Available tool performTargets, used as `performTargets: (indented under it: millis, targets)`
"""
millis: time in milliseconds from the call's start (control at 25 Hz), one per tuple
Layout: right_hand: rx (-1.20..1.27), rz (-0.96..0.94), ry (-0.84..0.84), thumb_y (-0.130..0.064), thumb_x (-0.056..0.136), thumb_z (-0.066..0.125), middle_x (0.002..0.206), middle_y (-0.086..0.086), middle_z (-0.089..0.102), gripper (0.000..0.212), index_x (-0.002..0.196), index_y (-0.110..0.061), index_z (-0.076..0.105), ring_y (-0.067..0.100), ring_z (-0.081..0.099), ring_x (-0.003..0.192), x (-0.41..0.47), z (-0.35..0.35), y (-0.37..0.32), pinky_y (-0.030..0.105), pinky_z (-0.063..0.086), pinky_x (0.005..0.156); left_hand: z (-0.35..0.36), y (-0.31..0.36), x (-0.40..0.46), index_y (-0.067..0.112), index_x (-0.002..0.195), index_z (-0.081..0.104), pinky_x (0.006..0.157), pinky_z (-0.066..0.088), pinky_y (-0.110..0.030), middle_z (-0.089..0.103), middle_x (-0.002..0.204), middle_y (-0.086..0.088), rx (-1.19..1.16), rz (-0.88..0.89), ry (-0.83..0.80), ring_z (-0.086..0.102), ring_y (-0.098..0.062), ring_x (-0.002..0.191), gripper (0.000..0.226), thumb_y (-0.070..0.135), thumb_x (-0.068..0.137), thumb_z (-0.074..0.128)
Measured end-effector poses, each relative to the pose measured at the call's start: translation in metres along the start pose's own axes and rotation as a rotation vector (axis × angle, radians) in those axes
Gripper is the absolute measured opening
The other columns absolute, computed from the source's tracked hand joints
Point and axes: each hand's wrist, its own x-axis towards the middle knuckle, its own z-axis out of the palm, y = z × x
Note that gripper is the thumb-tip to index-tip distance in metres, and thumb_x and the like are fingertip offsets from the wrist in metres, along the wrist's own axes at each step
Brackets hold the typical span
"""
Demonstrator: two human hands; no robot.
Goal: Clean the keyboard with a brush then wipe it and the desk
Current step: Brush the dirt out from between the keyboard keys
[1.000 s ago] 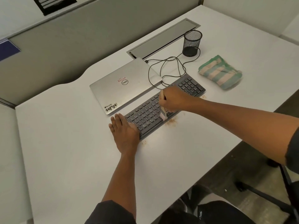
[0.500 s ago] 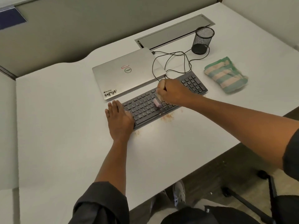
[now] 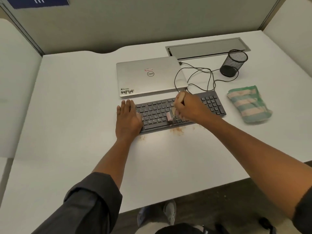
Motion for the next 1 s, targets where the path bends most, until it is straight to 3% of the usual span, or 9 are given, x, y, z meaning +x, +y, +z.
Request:
performTargets:
  millis: [120,240,440,560,680,840,1000]
  targets:
    - [-0.071,-0.062,0.028,-0.017,0.099,0.047,0.076,0.005,0.066,0.015,0.090,-0.008,0.055,0.016,0.063,0.066,-0.006,0.007,0.000,0.033,0.053,0.062,0.001,0.000,0.000,-0.002,0.156,0.026,0.127,0.005,-0.046,0.028,0.162,-0.017,-0.002,-0.002,0.001,0.014,-0.032,0.154,0.060,0.018,0.099,0.035]
    - [-0.110,-0.028,-0.069,-0.018,0.100,0.045,0.078,0.007,0.067,0.018,0.090,-0.009,0.056,0.020,0.063,0.066,-0.013,0.007,0.007,0.031,0.050,0.057,0.000,-0.001,0.002,0.000,0.157,0.025,0.128,0.004,-0.045,0.025,0.164,-0.017,-0.001,-0.010,-0.014,0.013,-0.030,0.155,0.059,0.019,0.102,0.033]
    - [0.100,0.016,-0.100,-0.020,0.099,0.049,0.072,0.007,0.070,0.014,0.093,-0.011,0.058,0.014,0.064,0.055,-0.014,-0.002,0.010,0.029,0.055,0.049,0.001,-0.001,0.003,0.003,0.158,0.023,0.128,0.001,-0.042,0.022,0.166,-0.015,-0.002,-0.018,-0.014,0.011,-0.029,0.156,0.058,0.020,0.103,0.031]
    - [0.042,0.022,-0.120,-0.018,0.098,0.049,0.072,0.005,0.070,0.012,0.093,-0.011,0.058,0.007,0.062,0.051,-0.022,0.010,0.010,0.021,0.049,0.045,0.000,0.000,0.002,0.002,0.158,0.023,0.128,0.001,-0.043,0.023,0.166,-0.016,-0.014,-0.016,-0.010,0.011,-0.029,0.156,0.058,0.020,0.103,0.032]
    - [-0.020,0.043,-0.093,-0.019,0.099,0.049,0.075,0.006,0.068,0.013,0.093,-0.012,0.059,0.013,0.063,0.058,-0.025,0.001,0.021,0.024,0.048,0.049,0.001,-0.001,0.002,0.002,0.157,0.024,0.128,0.001,-0.042,0.024,0.165,-0.017,-0.022,-0.019,-0.005,0.012,-0.030,0.155,0.058,0.020,0.103,0.034]
    - [-0.073,-0.029,0.150,-0.015,0.093,0.059,0.076,-0.003,0.068,0.009,0.087,-0.019,0.065,0.012,0.064,0.071,-0.015,-0.020,0.037,0.027,0.050,0.064,0.002,-0.001,0.002,0.002,0.157,0.025,0.128,0.002,-0.043,0.025,0.164,-0.017,-0.026,-0.019,0.003,0.014,-0.031,0.155,0.058,0.020,0.103,0.035]
    - [-0.121,-0.202,-0.051,-0.005,0.088,0.067,0.083,-0.009,0.071,0.020,0.081,-0.023,0.070,0.002,0.064,0.077,-0.017,-0.010,0.033,0.021,0.052,0.068,0.002,-0.001,0.002,0.002,0.157,0.026,0.128,0.003,-0.043,0.026,0.164,-0.017,-0.016,-0.018,0.006,0.015,-0.031,0.155,0.058,0.020,0.103,0.036]
